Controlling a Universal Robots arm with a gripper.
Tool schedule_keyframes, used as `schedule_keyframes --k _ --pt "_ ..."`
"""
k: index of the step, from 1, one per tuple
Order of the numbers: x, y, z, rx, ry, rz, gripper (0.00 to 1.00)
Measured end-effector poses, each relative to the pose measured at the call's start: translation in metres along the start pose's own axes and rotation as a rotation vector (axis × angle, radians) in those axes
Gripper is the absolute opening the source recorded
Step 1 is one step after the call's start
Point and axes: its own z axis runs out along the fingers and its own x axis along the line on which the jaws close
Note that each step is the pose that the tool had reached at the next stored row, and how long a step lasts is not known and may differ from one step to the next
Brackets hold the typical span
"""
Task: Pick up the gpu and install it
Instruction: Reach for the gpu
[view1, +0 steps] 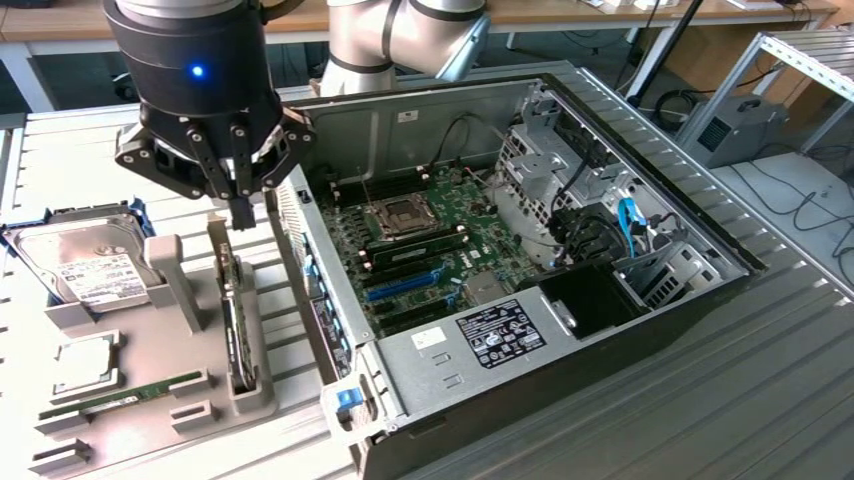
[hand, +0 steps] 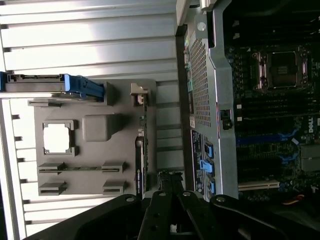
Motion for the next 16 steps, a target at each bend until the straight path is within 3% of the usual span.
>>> schedule_keyframes --k 16 --pt "-0.0002 -0.0030 0.0009 0.0079 -0.0006 0.000 0.11"
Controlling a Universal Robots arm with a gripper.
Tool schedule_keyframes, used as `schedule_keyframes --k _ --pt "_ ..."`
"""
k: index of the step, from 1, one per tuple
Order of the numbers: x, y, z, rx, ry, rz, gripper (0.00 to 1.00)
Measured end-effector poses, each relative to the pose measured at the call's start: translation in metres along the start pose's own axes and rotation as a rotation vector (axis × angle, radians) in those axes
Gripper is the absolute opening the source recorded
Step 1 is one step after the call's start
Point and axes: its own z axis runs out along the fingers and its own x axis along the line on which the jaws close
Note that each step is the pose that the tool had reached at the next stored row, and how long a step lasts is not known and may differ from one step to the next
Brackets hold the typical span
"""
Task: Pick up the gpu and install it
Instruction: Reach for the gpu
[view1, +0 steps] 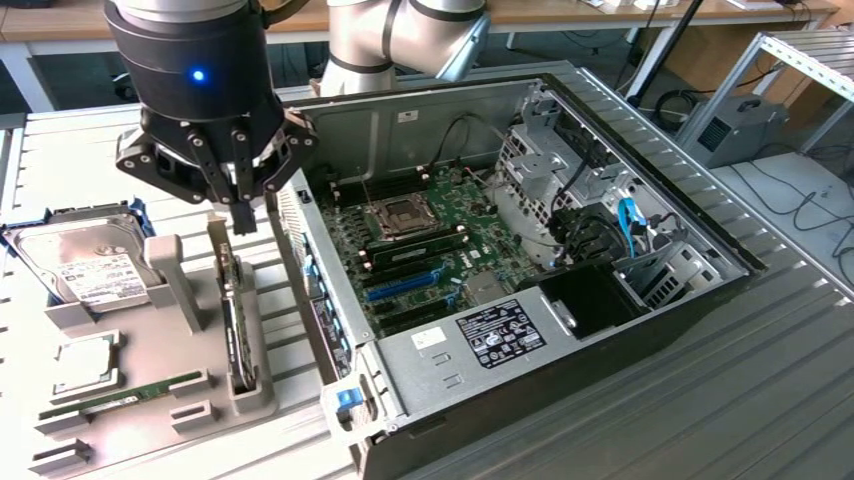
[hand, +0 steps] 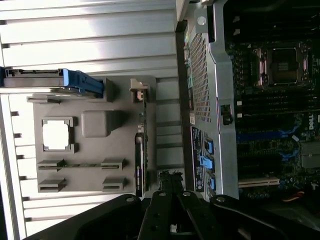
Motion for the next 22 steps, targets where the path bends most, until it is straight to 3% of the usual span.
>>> schedule_keyframes --k 9,22 --pt "-0.0001 -0.0012 0.0005 0.0054 -0.0005 0.000 0.11" --pt "0.0003 -0.0043 0.0008 0.0068 -0.0006 0.000 0.11"
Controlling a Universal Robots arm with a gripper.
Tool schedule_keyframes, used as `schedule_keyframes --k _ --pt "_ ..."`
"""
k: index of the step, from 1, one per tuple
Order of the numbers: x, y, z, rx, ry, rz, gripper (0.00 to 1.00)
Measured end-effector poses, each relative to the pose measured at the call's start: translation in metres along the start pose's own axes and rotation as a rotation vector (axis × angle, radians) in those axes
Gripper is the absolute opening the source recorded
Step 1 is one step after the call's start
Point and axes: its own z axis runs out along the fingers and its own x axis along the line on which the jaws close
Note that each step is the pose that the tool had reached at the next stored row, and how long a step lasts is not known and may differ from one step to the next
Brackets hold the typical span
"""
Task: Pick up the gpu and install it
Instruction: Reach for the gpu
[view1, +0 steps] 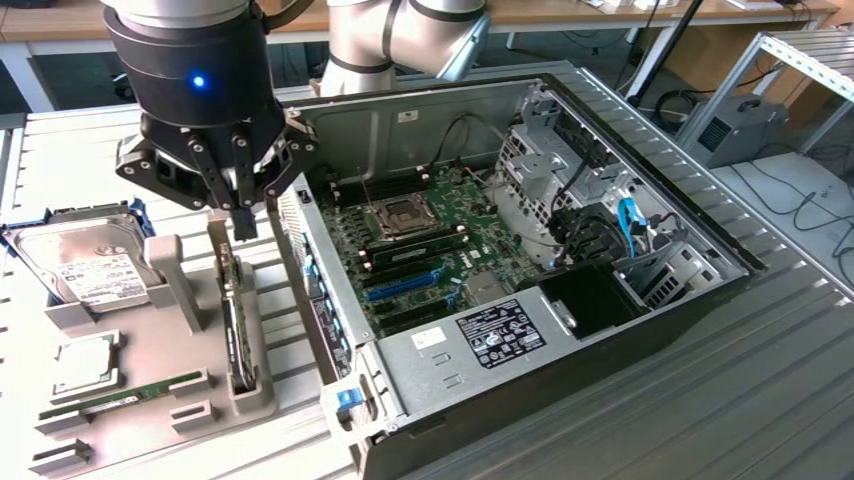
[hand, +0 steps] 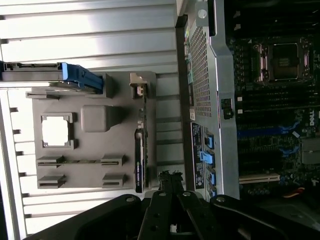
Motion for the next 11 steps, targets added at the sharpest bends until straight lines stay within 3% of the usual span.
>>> schedule_keyframes --k 11 --pt "0.0007 -0.0022 0.0001 0.0002 0.0001 0.000 0.11"
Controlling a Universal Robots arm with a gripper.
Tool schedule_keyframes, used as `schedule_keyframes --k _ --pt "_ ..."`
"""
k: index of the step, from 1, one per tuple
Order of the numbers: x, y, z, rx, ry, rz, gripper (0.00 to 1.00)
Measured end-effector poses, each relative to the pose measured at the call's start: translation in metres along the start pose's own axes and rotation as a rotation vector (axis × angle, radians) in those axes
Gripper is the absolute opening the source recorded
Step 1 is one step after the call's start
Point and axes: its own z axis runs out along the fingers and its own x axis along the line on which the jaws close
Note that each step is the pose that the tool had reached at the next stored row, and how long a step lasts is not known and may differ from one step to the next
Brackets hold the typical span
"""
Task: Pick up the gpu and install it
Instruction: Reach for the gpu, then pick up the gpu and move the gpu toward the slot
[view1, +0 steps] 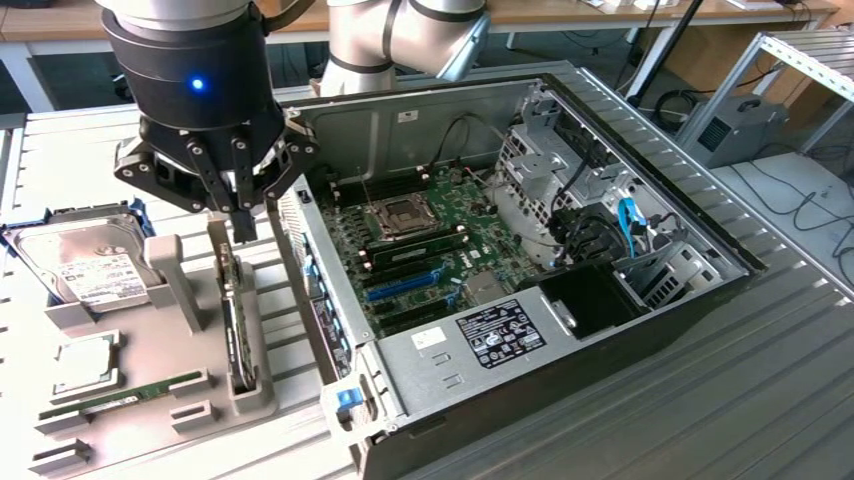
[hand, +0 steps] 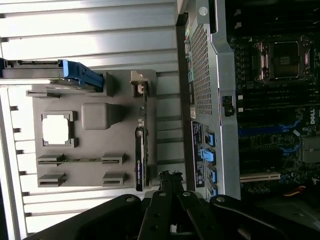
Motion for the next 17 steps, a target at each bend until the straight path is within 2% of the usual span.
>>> schedule_keyframes --k 12,14,16,17 --pt "0.0000 0.0000 0.0000 0.0000 0.0000 0.000 0.11" --pt "0.0000 0.0000 0.0000 0.0000 0.0000 0.000 0.24" --pt "0.0000 0.0000 0.0000 0.0000 0.0000 0.000 0.24" --pt "0.0000 0.0000 0.0000 0.0000 0.0000 0.000 0.29"
